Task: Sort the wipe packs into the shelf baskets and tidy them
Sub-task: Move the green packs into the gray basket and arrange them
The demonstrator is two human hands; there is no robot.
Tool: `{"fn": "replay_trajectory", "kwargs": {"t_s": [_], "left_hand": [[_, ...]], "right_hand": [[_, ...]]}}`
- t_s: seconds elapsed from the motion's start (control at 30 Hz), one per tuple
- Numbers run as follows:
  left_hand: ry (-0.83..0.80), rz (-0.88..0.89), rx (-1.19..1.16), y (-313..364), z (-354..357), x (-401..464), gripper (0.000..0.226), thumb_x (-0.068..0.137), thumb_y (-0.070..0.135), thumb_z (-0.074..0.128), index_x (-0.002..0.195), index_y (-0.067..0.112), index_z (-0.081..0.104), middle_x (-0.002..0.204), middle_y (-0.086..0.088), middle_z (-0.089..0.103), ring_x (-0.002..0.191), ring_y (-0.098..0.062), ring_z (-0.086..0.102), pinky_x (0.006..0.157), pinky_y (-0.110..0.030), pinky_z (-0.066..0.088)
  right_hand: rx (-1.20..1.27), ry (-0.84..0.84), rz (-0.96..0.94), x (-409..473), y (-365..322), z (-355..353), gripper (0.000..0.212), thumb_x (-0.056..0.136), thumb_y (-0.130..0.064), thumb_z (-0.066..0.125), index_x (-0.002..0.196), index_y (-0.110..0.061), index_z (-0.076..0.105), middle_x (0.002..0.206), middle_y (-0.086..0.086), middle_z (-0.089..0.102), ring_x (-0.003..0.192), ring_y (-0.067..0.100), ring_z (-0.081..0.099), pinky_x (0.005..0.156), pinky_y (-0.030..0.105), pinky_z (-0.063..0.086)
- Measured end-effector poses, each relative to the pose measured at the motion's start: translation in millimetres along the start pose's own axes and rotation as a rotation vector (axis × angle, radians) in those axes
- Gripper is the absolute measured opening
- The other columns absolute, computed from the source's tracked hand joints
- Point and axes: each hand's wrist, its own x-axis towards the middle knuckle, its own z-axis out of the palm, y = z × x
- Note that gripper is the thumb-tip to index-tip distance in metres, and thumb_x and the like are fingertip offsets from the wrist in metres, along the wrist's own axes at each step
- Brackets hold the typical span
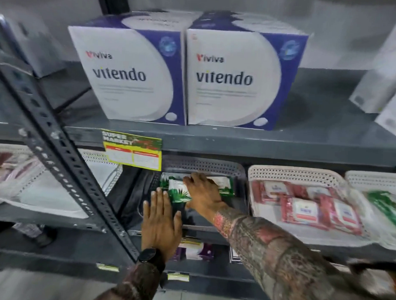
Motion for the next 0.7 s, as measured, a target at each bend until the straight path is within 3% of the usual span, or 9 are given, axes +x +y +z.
{"fn": "replay_trajectory", "kwargs": {"t_s": [0.17,0.3,0.4,0.53,0.7], "left_hand": [[0.036,0.022,-0.031,-5.9,3.9,-4.8,0.070,0.103,0.040,0.025,0.159,-0.001,0.022,0.170,-0.018,0.013,0.159,-0.032,0.012,0.128,-0.050,0.004],[0.011,-0.010,-0.009,-7.2,3.0,-0.4,0.073,0.102,0.046,0.020,0.159,0.000,0.022,0.169,-0.017,0.014,0.158,-0.031,0.011,0.127,-0.051,0.007],[0.004,-0.070,-0.036,5.0,-3.7,2.7,0.077,0.100,0.052,0.015,0.161,0.003,0.017,0.170,-0.013,0.009,0.159,-0.026,0.004,0.128,-0.052,0.004],[0.023,0.037,-0.137,94.2,-8.5,11.4,0.076,0.101,0.051,0.017,0.161,0.004,0.017,0.169,-0.010,0.006,0.159,-0.025,0.003,0.129,-0.049,0.003],[-0.061,0.273,-0.191,246.2,12.9,10.8,0.075,0.099,0.050,0.015,0.160,0.006,0.017,0.169,-0.011,0.009,0.158,-0.025,0.002,0.129,-0.046,0.001]], "right_hand": [[-0.017,0.016,-0.028,4.8,-0.7,20.7,0.095,0.075,-0.038,0.088,0.150,-0.015,0.035,0.138,0.014,0.047,0.126,0.035,0.048,0.103,0.051,0.048],[0.015,0.093,-0.058,-9.0,16.4,13.2,0.110,0.069,-0.059,0.084,0.154,-0.014,0.031,0.143,0.016,0.051,0.129,0.037,0.051,0.110,0.056,0.043],[0.013,0.233,-0.049,-34.3,54.3,-3.6,0.103,0.071,-0.066,0.078,0.152,-0.015,0.039,0.140,0.014,0.056,0.126,0.037,0.054,0.110,0.056,0.043],[0.002,0.333,0.071,-82.5,147.0,-26.6,0.091,0.078,-0.061,0.075,0.150,-0.016,0.043,0.137,0.014,0.056,0.125,0.038,0.054,0.113,0.057,0.039],[0.046,0.384,0.334,-160.4,278.8,-43.4,0.077,0.088,-0.041,0.070,0.153,-0.015,0.038,0.150,0.022,0.047,0.133,0.045,0.048,0.114,0.057,0.039]]}}
